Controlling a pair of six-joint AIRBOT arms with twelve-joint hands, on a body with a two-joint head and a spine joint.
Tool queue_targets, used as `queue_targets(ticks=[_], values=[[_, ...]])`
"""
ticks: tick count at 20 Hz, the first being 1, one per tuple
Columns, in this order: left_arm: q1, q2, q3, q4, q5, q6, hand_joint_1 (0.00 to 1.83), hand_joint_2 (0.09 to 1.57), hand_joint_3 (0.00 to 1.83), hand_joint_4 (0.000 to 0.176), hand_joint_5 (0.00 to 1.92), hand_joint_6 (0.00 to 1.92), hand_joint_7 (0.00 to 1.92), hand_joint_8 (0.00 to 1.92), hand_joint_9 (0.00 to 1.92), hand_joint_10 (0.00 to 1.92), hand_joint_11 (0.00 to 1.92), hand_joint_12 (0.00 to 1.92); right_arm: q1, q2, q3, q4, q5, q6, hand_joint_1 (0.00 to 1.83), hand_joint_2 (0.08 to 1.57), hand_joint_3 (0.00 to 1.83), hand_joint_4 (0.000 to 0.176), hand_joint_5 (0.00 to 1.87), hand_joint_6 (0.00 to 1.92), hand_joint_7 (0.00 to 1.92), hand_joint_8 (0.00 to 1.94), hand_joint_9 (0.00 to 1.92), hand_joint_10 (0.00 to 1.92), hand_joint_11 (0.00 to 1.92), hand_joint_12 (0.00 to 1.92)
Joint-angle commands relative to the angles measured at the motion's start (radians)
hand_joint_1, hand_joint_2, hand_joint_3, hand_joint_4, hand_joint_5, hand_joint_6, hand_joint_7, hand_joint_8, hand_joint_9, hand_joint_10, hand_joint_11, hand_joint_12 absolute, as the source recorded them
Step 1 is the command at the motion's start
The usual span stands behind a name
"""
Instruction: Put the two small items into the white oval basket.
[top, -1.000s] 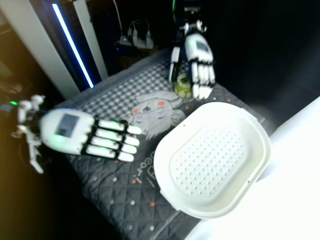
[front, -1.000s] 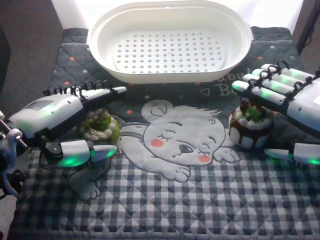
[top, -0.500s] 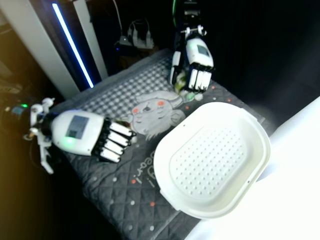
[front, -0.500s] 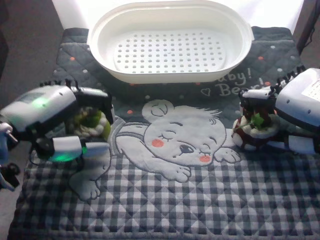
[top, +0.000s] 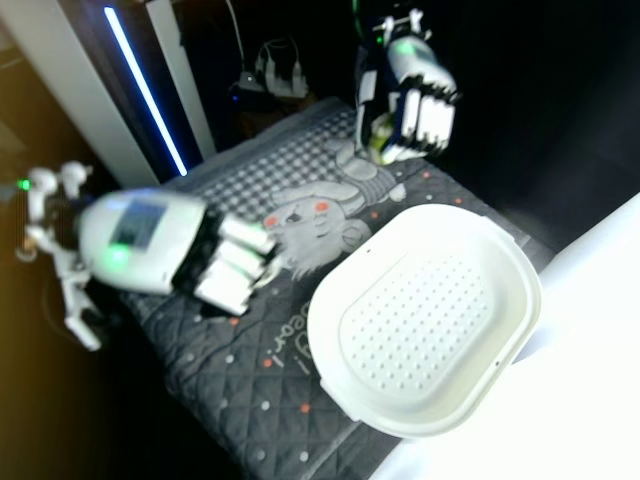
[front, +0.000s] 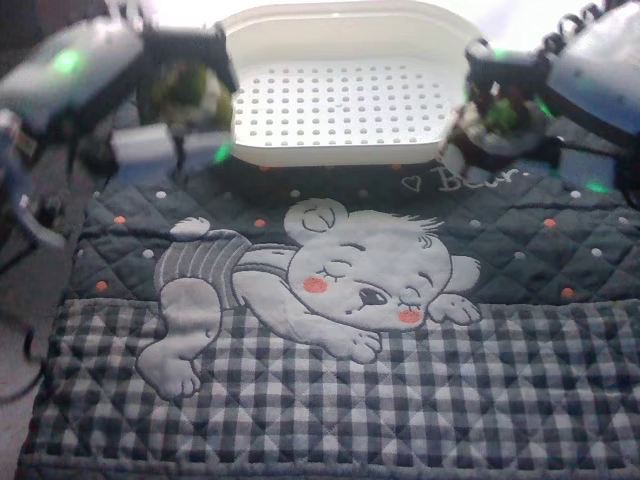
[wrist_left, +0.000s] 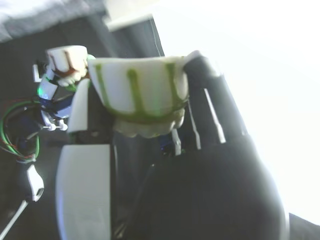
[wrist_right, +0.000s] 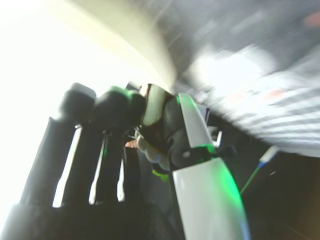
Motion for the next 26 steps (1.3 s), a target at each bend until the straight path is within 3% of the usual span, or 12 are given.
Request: queue_targets(ticks=[1,3,7,9,10,11,12,13,14,15,23,26], values=[[-0.046,-0.020,0.024,0.014,-0.021,-0.002,1.32,1.25,0.00,0.000,0.63,1.28,0.71,1.43,0.75,1.57,0.56,1.75,0.031,0.001,0.025,0.009,0.068,-0.005,1.22,1.24,0.01,0.000,0.71,1.12,0.82,1.55,1.06,1.66,1.06,1.89],[-0.164,-0.087,0.117,0.040,0.116,0.002,1.31,1.27,0.00,0.000,0.60,1.38,0.69,1.46,0.68,1.63,0.47,1.72,0.108,-0.045,0.092,0.028,0.001,-0.009,1.08,1.28,0.01,0.000,0.67,1.42,0.93,1.71,1.14,1.85,1.20,1.92],[-0.260,-0.212,0.290,0.032,0.262,0.001,1.29,1.28,0.00,0.000,0.66,1.41,0.65,1.50,0.59,1.66,0.39,1.81,0.197,-0.164,0.238,0.057,-0.116,-0.013,1.35,1.22,0.00,0.000,0.63,1.17,0.79,1.40,0.86,1.47,0.76,1.67],[-0.280,-0.252,0.339,0.016,0.301,0.000,1.29,1.29,0.00,0.000,0.64,1.40,0.68,1.50,0.55,1.70,0.21,1.83,0.200,-0.210,0.280,0.157,-0.140,-0.120,1.23,1.25,0.00,0.000,0.67,1.34,0.75,1.44,1.00,1.68,1.00,1.87],[-0.284,-0.273,0.365,0.008,0.327,-0.001,1.15,1.31,0.00,0.000,0.59,1.45,0.68,1.56,0.44,1.45,0.20,1.83,0.215,-0.223,0.285,0.195,-0.165,-0.205,1.19,1.29,0.00,0.000,0.55,1.39,0.77,1.52,0.84,1.49,0.83,1.81],[-0.284,-0.282,0.376,0.003,0.339,-0.002,1.19,1.24,0.00,0.000,0.45,0.89,0.46,1.05,0.44,1.28,0.25,1.79,0.218,-0.227,0.289,0.199,-0.176,-0.219,1.27,1.28,0.00,0.000,0.40,0.78,0.67,1.51,0.68,1.35,0.67,1.75],[-0.283,-0.291,0.387,-0.002,0.350,-0.002,0.96,1.18,0.00,0.027,0.25,0.43,0.23,0.49,0.20,0.99,0.05,1.75,0.218,-0.231,0.293,0.204,-0.181,-0.219,1.00,1.18,0.00,0.009,0.17,0.33,0.27,0.57,0.25,0.96,0.13,1.58],[-0.282,-0.294,0.393,-0.010,0.361,-0.002,0.76,1.08,0.00,0.093,0.09,0.13,0.05,0.10,0.04,0.29,0.01,1.10,0.218,-0.236,0.298,0.206,-0.185,-0.219,0.75,1.10,0.00,0.067,0.03,0.07,0.05,0.12,0.07,0.31,0.03,0.95],[-0.276,-0.298,0.401,-0.017,0.373,-0.013,0.68,1.04,0.00,0.132,0.02,0.03,0.01,0.02,0.01,0.06,0.00,0.40,0.218,-0.243,0.305,0.214,-0.192,-0.219,0.64,1.08,0.00,0.089,0.01,0.01,0.01,0.02,0.01,0.06,0.00,0.27],[-0.272,-0.301,0.406,-0.019,0.379,-0.017,0.66,1.00,0.00,0.157,0.00,0.00,0.00,0.00,0.00,0.01,0.00,0.08,0.218,-0.246,0.308,0.220,-0.195,-0.219,0.54,1.06,0.00,0.140,0.00,0.00,0.00,0.00,0.00,0.01,0.00,0.05],[-0.185,-0.153,0.265,-0.004,0.182,-0.134,0.58,0.96,0.00,0.176,0.00,0.00,0.00,0.00,0.00,0.00,0.00,0.00,0.218,-0.122,0.149,0.175,-0.174,-0.218,0.40,0.97,0.00,0.176,0.00,0.00,0.00,0.00,0.00,0.00,0.00,0.00],[-0.061,-0.010,0.106,-0.013,-0.066,-0.170,0.57,1.00,0.02,0.176,0.00,0.00,0.00,0.00,0.00,0.00,0.00,0.00,0.218,0.044,-0.015,0.103,-0.063,-0.201,0.34,1.09,0.00,0.159,0.00,0.00,0.00,0.00,0.00,0.00,0.00,0.48]])
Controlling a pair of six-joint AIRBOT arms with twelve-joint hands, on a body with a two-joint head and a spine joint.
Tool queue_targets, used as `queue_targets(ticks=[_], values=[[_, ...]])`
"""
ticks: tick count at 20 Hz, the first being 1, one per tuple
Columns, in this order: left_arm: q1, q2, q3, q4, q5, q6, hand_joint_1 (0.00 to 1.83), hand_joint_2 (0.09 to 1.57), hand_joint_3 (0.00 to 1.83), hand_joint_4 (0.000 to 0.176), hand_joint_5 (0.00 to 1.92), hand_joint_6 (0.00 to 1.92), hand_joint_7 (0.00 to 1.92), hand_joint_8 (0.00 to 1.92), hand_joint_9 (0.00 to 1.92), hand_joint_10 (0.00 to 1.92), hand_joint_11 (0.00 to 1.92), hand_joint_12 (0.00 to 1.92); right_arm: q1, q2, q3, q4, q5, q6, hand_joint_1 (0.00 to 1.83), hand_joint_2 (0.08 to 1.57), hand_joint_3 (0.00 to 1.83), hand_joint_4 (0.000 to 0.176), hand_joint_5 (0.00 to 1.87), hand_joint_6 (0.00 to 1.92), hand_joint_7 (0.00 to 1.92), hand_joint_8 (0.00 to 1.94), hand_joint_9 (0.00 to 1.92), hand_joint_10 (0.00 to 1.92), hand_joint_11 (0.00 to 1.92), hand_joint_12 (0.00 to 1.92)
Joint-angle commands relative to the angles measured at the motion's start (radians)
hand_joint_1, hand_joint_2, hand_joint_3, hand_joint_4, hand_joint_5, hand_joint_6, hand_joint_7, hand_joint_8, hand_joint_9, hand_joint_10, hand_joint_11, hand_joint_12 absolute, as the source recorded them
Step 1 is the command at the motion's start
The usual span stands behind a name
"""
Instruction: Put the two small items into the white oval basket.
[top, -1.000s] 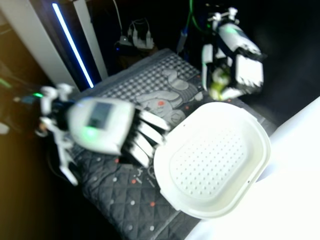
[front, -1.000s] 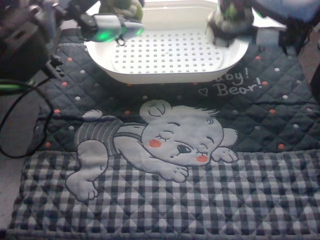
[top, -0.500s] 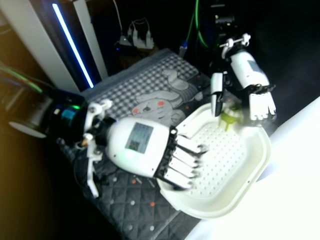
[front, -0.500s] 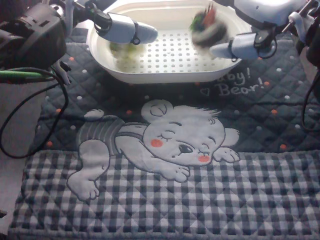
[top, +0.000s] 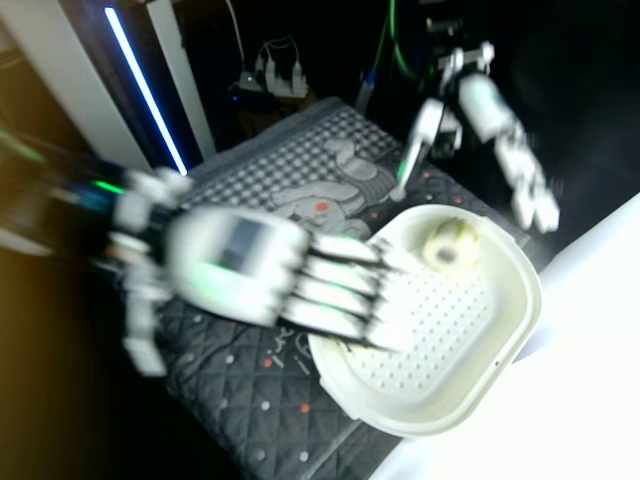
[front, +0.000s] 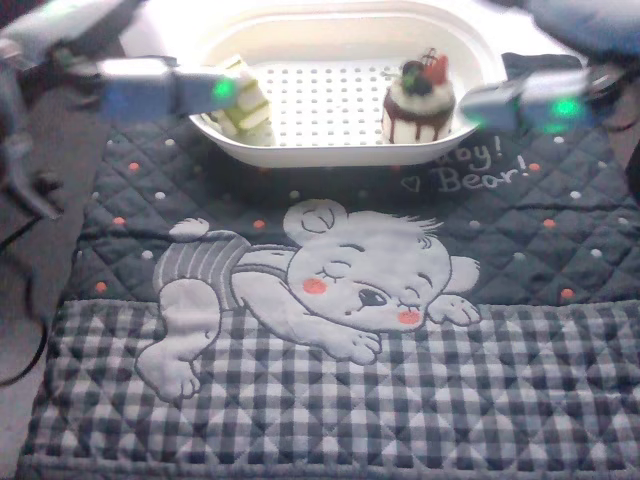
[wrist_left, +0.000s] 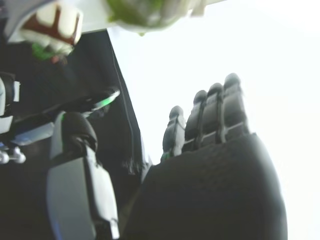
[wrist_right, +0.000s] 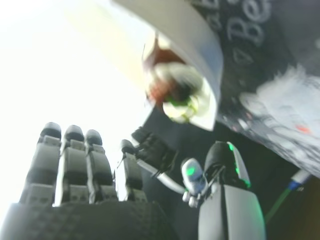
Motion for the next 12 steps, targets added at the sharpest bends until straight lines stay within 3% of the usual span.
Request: queue_targets(ticks=[1,2,4,5,6,7,8,9,11,12], values=[[0.000,0.013,-0.017,0.008,-0.236,-0.012,0.58,0.99,0.01,0.176,0.00,0.00,0.00,0.00,0.00,0.00,0.00,0.00,0.013,0.035,-0.025,-0.027,0.180,0.013,0.32,1.08,0.00,0.164,0.00,0.00,0.00,0.00,0.00,0.00,0.00,0.25],[0.044,0.058,-0.066,0.008,-0.327,-0.015,0.55,1.03,0.02,0.160,0.00,0.00,0.00,0.00,0.00,0.00,0.00,0.00,0.011,0.092,-0.077,-0.048,0.212,0.024,0.23,1.07,0.00,0.141,0.00,0.00,0.00,0.00,0.00,0.00,0.00,0.05],[0.119,0.120,-0.140,0.004,-0.454,-0.015,0.53,1.03,0.02,0.175,0.00,0.00,0.00,0.00,0.00,0.00,0.00,0.00,-0.019,0.157,-0.146,-0.076,0.266,0.025,0.30,1.09,0.00,0.170,0.00,0.00,0.00,0.00,0.00,0.00,0.02,0.01],[0.177,0.143,-0.174,-0.009,-0.527,-0.015,0.58,1.04,0.02,0.176,0.00,0.00,0.00,0.00,0.00,0.00,0.00,0.00,-0.069,0.180,-0.171,-0.076,0.331,0.036,0.28,1.10,0.01,0.169,0.00,0.00,0.00,0.00,0.00,0.00,0.02,0.01],[0.230,0.162,-0.203,-0.016,-0.594,-0.015,0.59,1.04,0.02,0.176,0.00,0.00,0.00,0.00,0.00,0.00,0.00,0.00,-0.163,0.209,-0.188,-0.075,0.438,0.104,0.27,1.10,0.00,0.151,0.00,0.00,0.00,0.00,0.00,0.00,0.00,0.41],[0.261,0.171,-0.220,-0.020,-0.642,-0.015,0.59,1.05,0.02,0.176,0.00,0.00,0.00,0.00,0.00,0.00,0.00,0.00,-0.213,0.222,-0.192,-0.075,0.494,0.157,0.24,1.09,0.00,0.125,0.00,0.00,0.00,0.00,0.00,0.00,0.00,0.64],[0.300,0.182,-0.242,-0.024,-0.698,-0.014,0.54,1.07,0.03,0.176,0.00,0.00,0.00,0.00,0.00,0.00,0.00,0.00,-0.273,0.240,-0.203,-0.064,0.575,0.193,0.26,1.11,0.00,0.109,0.00,0.00,0.00,0.00,0.00,0.00,0.00,0.26],[0.347,0.199,-0.272,-0.031,-0.766,-0.014,0.57,1.04,0.01,0.176,0.00,0.00,0.00,0.00,0.00,0.00,0.00,0.00,-0.355,0.262,-0.232,-0.028,0.667,0.193,0.23,1.09,0.00,0.103,0.00,0.00,0.00,0.00,0.00,0.00,0.00,0.05],[0.432,0.219,-0.314,-0.043,-0.867,-0.010,0.62,1.05,0.01,0.172,0.00,0.00,0.00,0.00,0.00,0.00,0.00,0.00,-0.480,0.268,-0.264,0.031,0.832,0.193,0.26,1.08,0.00,0.084,0.00,0.00,0.00,0.00,0.00,0.00,0.00,0.00],[0.463,0.220,-0.327,-0.047,-0.912,-0.009,0.62,1.06,0.02,0.138,0.00,0.00,0.00,0.00,0.00,0.00,0.00,0.00,-0.539,0.270,-0.281,0.057,0.917,0.195,0.33,1.06,0.00,0.082,0.00,0.00,0.00,0.00,0.00,0.00,0.00,0.00]])
